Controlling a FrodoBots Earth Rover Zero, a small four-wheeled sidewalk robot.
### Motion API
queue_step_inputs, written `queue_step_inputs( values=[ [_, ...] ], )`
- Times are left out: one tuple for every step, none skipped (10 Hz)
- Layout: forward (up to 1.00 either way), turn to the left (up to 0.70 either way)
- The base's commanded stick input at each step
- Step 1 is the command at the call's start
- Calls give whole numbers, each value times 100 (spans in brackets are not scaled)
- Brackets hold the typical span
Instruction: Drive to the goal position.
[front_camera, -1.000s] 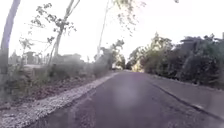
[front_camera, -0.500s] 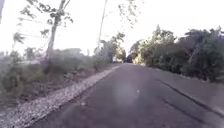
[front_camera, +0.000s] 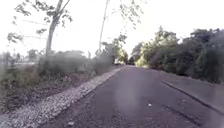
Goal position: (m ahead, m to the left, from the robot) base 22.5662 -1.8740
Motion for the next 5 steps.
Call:
queue_step_inputs(
  values=[
    [100, -40],
    [100, -40],
    [100, -40],
    [100, -40],
    [100, -35]
  ],
)
